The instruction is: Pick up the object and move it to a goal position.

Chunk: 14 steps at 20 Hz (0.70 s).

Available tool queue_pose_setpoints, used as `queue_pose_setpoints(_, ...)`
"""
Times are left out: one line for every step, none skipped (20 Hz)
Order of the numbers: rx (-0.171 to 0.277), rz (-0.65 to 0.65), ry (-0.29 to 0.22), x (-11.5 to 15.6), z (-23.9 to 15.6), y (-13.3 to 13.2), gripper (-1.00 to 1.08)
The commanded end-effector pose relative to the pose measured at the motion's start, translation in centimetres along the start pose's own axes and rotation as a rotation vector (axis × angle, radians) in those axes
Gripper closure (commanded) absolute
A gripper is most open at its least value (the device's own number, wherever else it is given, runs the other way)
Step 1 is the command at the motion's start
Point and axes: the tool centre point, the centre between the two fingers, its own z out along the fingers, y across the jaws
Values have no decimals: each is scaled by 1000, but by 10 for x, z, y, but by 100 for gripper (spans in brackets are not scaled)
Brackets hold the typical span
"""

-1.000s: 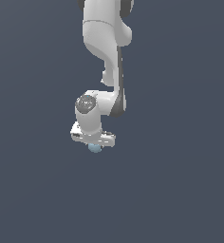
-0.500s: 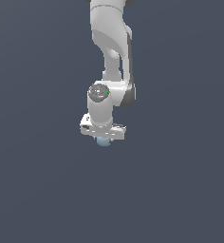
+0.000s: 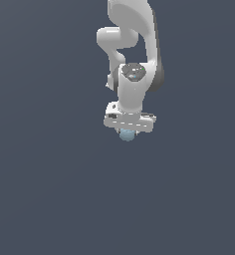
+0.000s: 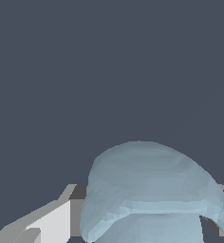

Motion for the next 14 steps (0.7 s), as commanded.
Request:
queue_pose_setpoints(-1,1,0,-10,-14,-17,108)
queue_pose_setpoints(-1,1,0,-14,-19,-24,108)
queue_pose_setpoints(-1,1,0,-16,-24,-29,108)
queue_pose_setpoints(-1,1,0,-19,-28,-34,108)
queue_pose_setpoints(-1,1,0,-21,-31,-39,108)
queue_pose_setpoints(-1,1,0,-23,-35,-43,108)
queue_pose_setpoints(-1,1,0,-25,-37,-46,108)
queue_pose_setpoints(-1,1,0,-26,-39,-49,108)
queue_pose_setpoints(-1,1,0,-27,-41,-51,108)
queue_pose_setpoints(-1,1,0,-28,-42,-53,108)
queue_pose_setpoints(0,1,-1,-28,-43,-54,108)
queue_pose_setpoints(0,1,-1,-28,-43,-54,108)
queue_pose_setpoints(0,1,-1,-27,-43,-54,108)
queue_pose_setpoints(0,1,-1,-27,-43,-54,108)
